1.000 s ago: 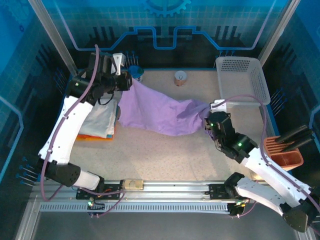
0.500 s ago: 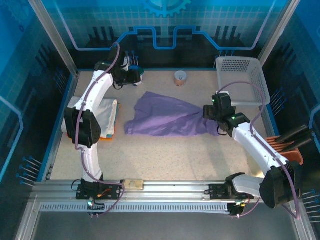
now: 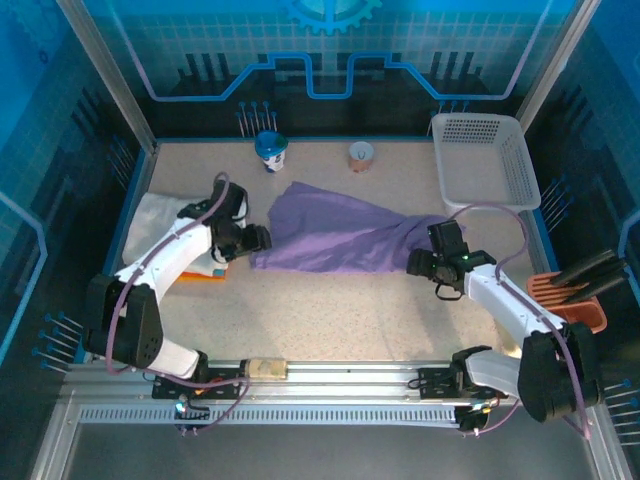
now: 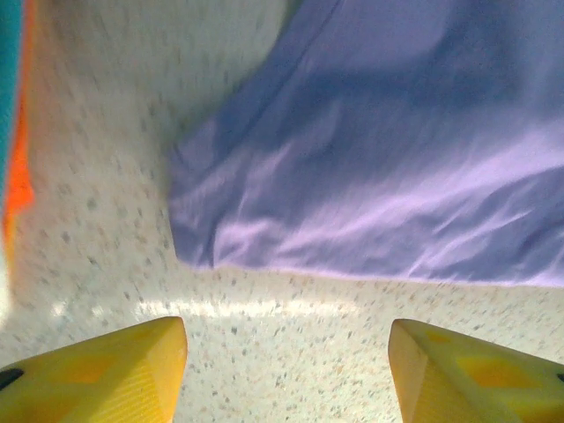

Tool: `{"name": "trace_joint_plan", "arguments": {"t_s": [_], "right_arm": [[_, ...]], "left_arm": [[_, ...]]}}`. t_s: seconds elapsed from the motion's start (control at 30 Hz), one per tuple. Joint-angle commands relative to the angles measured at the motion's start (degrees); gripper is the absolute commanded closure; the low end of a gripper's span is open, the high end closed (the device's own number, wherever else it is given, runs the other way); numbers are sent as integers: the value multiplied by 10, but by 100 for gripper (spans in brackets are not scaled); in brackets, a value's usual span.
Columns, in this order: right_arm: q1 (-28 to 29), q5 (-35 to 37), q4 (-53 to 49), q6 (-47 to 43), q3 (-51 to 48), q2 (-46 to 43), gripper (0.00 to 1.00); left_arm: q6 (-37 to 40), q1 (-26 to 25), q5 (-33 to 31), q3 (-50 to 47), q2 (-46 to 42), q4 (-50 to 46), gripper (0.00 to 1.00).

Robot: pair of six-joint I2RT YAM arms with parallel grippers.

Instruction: Fold and stack the t-shirts

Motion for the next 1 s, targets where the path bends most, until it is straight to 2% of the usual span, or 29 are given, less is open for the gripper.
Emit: {"name": "trace_joint_plan", "arguments": {"t_s": [0.0, 0.27, 0.47, 0.6, 0.7, 0.87, 0.9, 0.97], "right_arm": [[-38, -28, 29, 56, -11, 28, 18], [-69, -50, 99, 50, -2, 98, 23], [-69, -69, 121, 54, 2, 137, 36], [-69, -55, 126, 54, -3, 134, 55], [-69, -51, 124, 44, -6, 114, 73], [-70, -66, 103, 20, -9, 68, 99], [-70, -71, 94, 13, -9, 54, 100], [-70, -71, 69, 11, -9, 25, 100]], "left_arm": [[-59, -18, 0, -55, -10, 59, 37], [-72, -26, -6, -68, 65, 112, 37], [-76, -27, -30, -48, 106, 145, 40], [-71, -27, -51, -31, 122, 145, 53], [-65, -27, -68, -24, 123, 142, 72], [-54, -27, -83, -12, 110, 106, 95], [-52, -27, -81, -8, 105, 89, 100], [-49, -28, -79, -5, 87, 54, 100]]}}
